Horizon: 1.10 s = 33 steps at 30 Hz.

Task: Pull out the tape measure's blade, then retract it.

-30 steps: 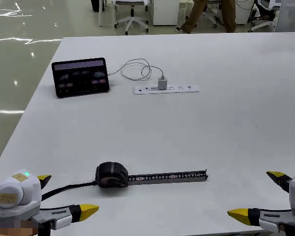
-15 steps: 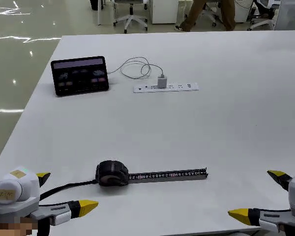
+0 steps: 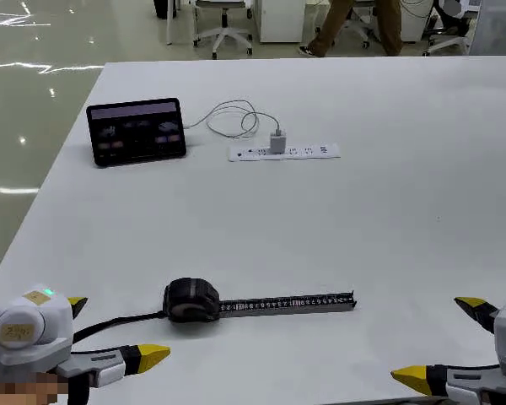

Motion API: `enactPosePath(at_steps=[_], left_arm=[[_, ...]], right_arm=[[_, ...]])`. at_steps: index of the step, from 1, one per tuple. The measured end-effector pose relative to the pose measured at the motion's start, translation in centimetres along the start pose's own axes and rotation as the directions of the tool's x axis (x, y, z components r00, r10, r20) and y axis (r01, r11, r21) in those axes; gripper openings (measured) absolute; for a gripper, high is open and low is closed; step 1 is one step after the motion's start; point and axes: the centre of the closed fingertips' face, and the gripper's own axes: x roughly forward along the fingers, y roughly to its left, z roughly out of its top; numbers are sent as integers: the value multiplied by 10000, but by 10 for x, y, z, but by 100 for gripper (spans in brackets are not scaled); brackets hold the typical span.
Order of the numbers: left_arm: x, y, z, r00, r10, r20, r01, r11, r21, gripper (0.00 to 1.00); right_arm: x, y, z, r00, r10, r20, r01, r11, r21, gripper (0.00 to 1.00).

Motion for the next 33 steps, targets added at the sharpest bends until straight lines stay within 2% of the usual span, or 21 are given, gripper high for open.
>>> enactPosePath(at_steps=[6, 9, 11, 14, 17, 18, 19, 22, 24, 25, 29, 33], left_arm=[[16, -14, 8, 9998, -46, -202, 51, 9996, 265, 98], [26, -18, 12, 9993, -268, -261, 270, 9996, 87, 97], [33, -21, 14, 9991, -253, -328, 254, 9997, 14, 97], [40, -22, 16, 9989, 93, -459, -82, 9997, 234, 97], [49, -21, 17, 9979, 335, -558, -343, 9993, -134, 99], [53, -23, 13, 9958, 361, -836, -391, 9987, -340, 100], [57, -26, 15, 9968, 259, -760, -279, 9993, -248, 100], [66, -34, 14, 9957, 323, -865, -328, 9995, -44, 100], [69, -38, 15, 9954, 388, -871, -416, 9987, -298, 100], [73, -40, 17, 9957, 518, -768, -571, 9961, -677, 100], [83, -43, 18, 9939, 938, -588, -977, 9928, -691, 100], [89, -45, 11, 9903, 1253, -597, -1300, 9881, -822, 100]], right_arm=[[7, -3, 4, 9995, 225, -234, -231, 9994, -243, 100], [10, -2, 7, 9988, 355, -329, -368, 9985, -400, 100], [12, -3, 9, 9986, 381, -366, -399, 9980, -489, 100], [15, -5, 11, 9983, 414, -414, -441, 9968, -672, 100], [18, -5, 12, 9971, 485, -581, -533, 9950, -849, 100], [20, -5, 11, 9958, 562, -718, -629, 9935, -948, 100], [21, -5, 10, 9954, 557, -777, -635, 9928, -1013, 100], [24, -6, 12, 9942, 643, -856, -744, 9900, -1199, 100], [26, -7, 13, 9940, 671, -860, -775, 9893, -1234, 100], [27, -8, 13, 9933, 736, -896, -844, 9889, -1226, 100], [32, -7, 12, 9908, 852, -1054, -985, 9868, -1287, 100], [36, -3, 15, 9889, 990, -1110, -1142, 9835, -1405, 100]])
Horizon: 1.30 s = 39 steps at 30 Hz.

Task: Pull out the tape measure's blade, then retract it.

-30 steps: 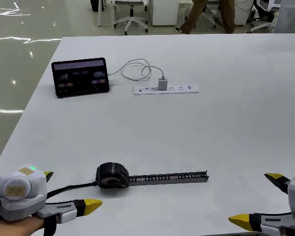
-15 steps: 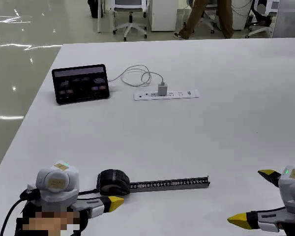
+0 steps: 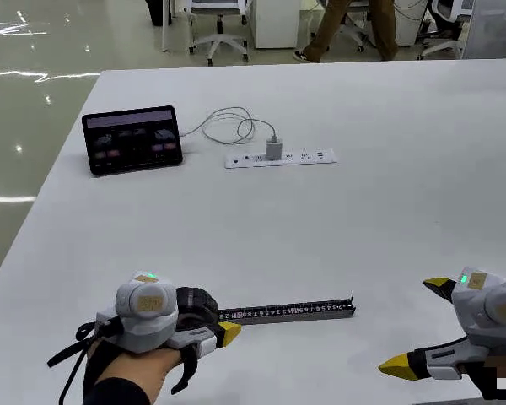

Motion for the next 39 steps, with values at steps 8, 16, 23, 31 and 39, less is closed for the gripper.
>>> enactPosePath(at_steps=[8, 16, 23, 31, 39], left_arm=[[5, 1, 9, 9969, 438, 657, -438, 9990, -14, 94], [6, 13, 23, 9824, 1140, 1480, -1095, 9933, -381, 93], [11, 24, 20, 9780, 1396, 1553, -1233, 9863, -1096, 93], [16, 29, 13, 9810, 1412, 1328, -1254, 9847, -1209, 91], [20, 33, 11, 9814, 1418, 1296, -1257, 9842, -1245, 90]], right_arm=[[11, 3, 5, 9996, 270, -91, -272, 9994, -211, 100], [27, 9, 11, 9955, 815, -489, -842, 9948, -572, 100], [37, 11, 13, 9885, 1212, -900, -1300, 9865, -997, 100], [46, 5, 13, 9828, 1418, -1187, -1568, 9792, -1289, 98], [58, 2, 9, 9546, 2109, -2104, -2663, 9207, -2855, 87]])
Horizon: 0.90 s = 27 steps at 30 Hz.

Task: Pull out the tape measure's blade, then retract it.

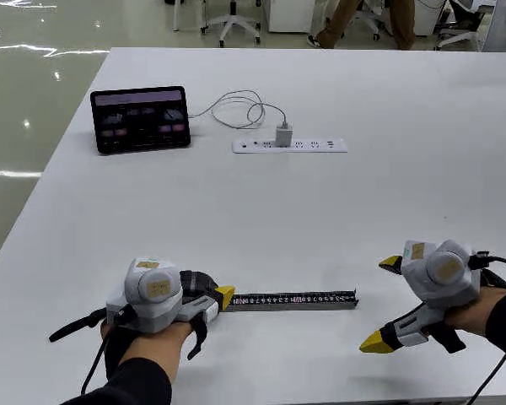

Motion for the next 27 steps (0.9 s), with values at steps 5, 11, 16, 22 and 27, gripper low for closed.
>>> enactPosePath(at_steps=[5, 11, 16, 22, 27], left_arm=[[1, 0, -1, 10000, -38, -34, 38, 10000, -43, 90], [0, -1, 0, 10000, -48, 26, 48, 10000, -28, 90], [0, -1, 0, 10000, -60, 28, 60, 10000, -53, 90], [0, 1, 1, 10000, -7, 50, 7, 10000, -7, 88], [0, 0, -1, 10000, -29, -39, 29, 10000, 54, 87]], right_arm=[[10, -6, 0, 9951, 649, -741, -738, 9894, -1250, 77], [27, -15, -6, 9820, 1205, -1453, -1433, 9769, -1588, 61], [32, -19, -3, 9744, 1489, -1684, -1817, 9628, -2000, 48], [35, -23, -7, 9649, 1577, -2099, -2062, 9502, -2337, 39], [38, -21, -11, 9606, 1609, -2266, -2177, 9425, -2537, 33]])
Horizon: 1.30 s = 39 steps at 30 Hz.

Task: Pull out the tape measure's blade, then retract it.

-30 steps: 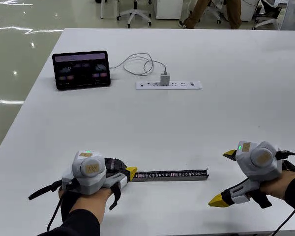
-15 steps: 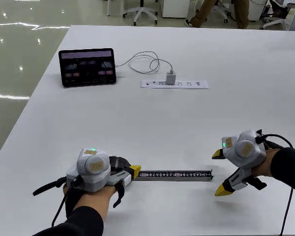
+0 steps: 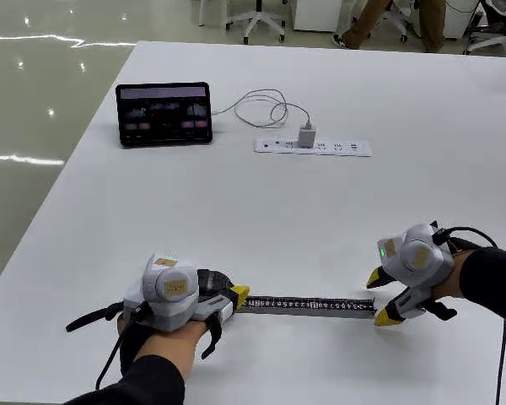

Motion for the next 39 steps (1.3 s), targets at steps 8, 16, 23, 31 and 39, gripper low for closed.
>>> enactPosePath(at_steps=[8, 16, 23, 31, 39], left_arm=[[0, -1, -1, 10000, -36, -45, 36, 10000, 30, 87], [0, 0, -2, 10000, -15, -65, 15, 10000, -2, 87], [1, 1, -2, 10000, 32, -45, -32, 10000, 32, 87], [2, 4, -5, 9997, 81, -242, -89, 9994, -330, 81], [6, -7, -6, 9996, -244, -152, 239, 9993, -270, 72]], right_arm=[[3, -1, 2, 10000, -60, 72, 60, 10000, -59, 20], [5, 3, 1, 10000, 87, 43, -88, 9999, 125, 12], [6, 2, 0, 9999, -25, 121, 21, 9994, 340, 12], [6, 3, 1, 9999, -136, -105, 142, 9983, 564, 11], [9, 3, 1, 9917, -288, -1253, 345, 9985, 435, 11]])
